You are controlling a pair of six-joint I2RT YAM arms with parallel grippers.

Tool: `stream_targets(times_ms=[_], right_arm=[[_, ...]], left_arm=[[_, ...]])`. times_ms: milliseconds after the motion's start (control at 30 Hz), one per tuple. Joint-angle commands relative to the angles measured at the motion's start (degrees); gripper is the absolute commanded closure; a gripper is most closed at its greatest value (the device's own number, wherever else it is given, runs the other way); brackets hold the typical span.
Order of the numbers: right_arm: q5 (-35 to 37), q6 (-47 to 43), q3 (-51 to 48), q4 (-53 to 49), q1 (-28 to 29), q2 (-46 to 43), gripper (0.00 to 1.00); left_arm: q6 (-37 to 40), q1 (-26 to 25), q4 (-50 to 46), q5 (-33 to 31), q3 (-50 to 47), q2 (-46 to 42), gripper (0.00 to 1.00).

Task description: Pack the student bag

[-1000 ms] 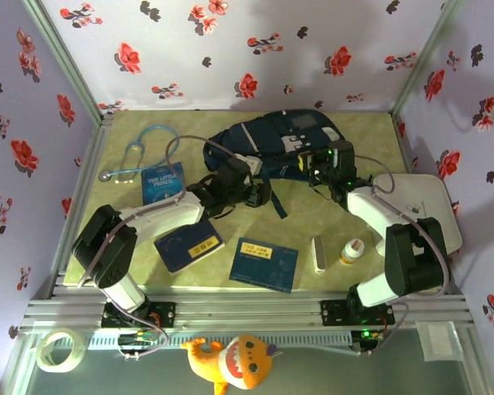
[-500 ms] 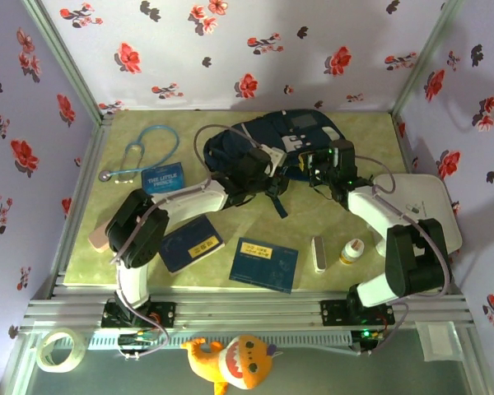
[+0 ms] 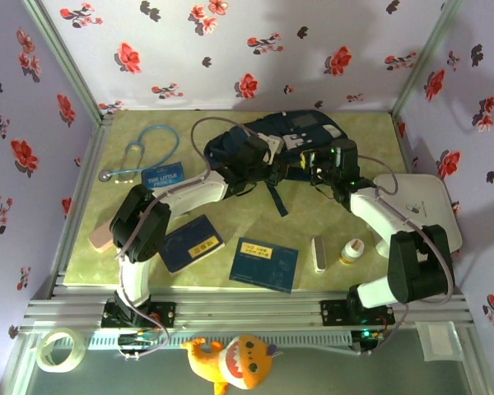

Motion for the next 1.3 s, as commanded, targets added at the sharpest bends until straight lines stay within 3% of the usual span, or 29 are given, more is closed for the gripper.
stream_targets(times_ms=[0,200,733,933,1100,1267], right_arm=[[-2.3,1.7,2.9,3.6,0.5,-3.1,0.95],[-2.7,1.4,3.7,3.4,0.6,-3.0,0.95],[-4.1,3.1,3.8,4.7,1.5,-2.4,0.95],[-3.7,2.5,5.2,4.4,0.7,-1.6,0.95],[-3.6,2.3,7.8,4.6,0.2,-0.8,0.95],[-4.1,2.4,9.1,4.9,0.3,-0.4,0.95]], left_arm=[[1.8,1.3,-2.5,1.5,2.9,1.8,0.74],[4.2,1.7,-5.4,3.8,5.2,3.0,0.66],[3.0,2.3,-3.8,8.0,9.0,5.9,0.72],[0.9,3.4,3.4,8.0,-1.7,-0.7,0.71],[1.1,3.3,14.1,9.2,-13.5,-6.3,0.65],[7.0,2.9,20.8,11.0,-18.5,-6.5,0.6]])
